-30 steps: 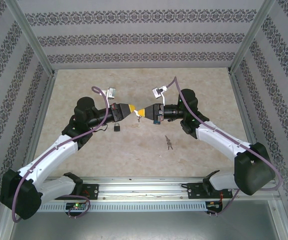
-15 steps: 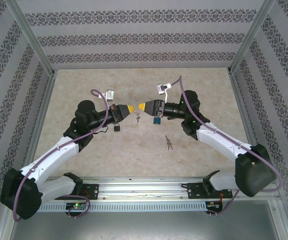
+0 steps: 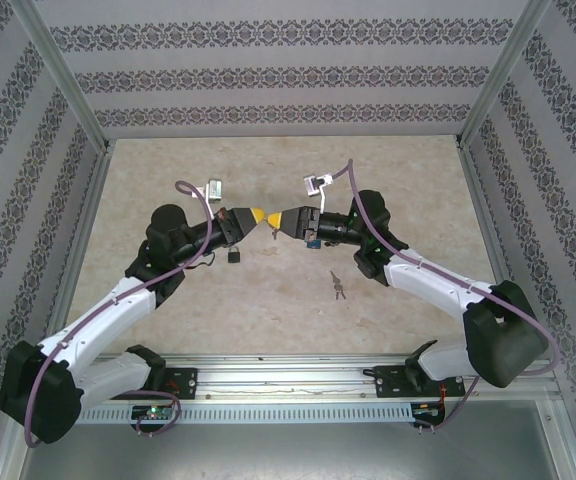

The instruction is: Unlock with the key

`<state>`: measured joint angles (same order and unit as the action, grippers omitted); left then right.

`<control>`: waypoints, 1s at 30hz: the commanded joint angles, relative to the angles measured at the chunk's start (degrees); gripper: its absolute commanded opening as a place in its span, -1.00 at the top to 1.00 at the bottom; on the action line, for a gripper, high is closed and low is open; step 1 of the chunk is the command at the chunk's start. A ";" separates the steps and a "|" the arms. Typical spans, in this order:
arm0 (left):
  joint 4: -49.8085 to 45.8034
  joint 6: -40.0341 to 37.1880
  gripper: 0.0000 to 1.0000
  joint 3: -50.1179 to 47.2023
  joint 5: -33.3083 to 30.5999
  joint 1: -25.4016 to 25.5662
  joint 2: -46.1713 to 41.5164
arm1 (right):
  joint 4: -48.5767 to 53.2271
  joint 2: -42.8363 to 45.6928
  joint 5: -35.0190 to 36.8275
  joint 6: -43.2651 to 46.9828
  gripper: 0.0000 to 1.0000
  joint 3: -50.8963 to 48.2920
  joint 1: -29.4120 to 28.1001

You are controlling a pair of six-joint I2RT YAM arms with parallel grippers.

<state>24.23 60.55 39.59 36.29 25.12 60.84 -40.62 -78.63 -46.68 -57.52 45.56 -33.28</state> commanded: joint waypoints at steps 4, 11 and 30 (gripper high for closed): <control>4.53 1.17 1.00 -0.88 -1.29 -1.18 -1.72 | -3.23 -0.95 -0.04 -0.54 0.27 -0.75 -1.00; 4.51 1.22 1.00 -1.16 -1.66 -1.39 -2.20 | -3.94 -1.68 -0.97 -0.61 0.35 -0.13 -1.65; 4.46 1.23 1.00 -1.93 -1.75 -2.16 -3.36 | -3.13 -1.27 -0.71 0.83 1.00 0.18 -0.93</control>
<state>25.87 61.63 38.13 34.46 24.16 58.74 -42.22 -80.20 -46.76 -58.48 45.32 -34.35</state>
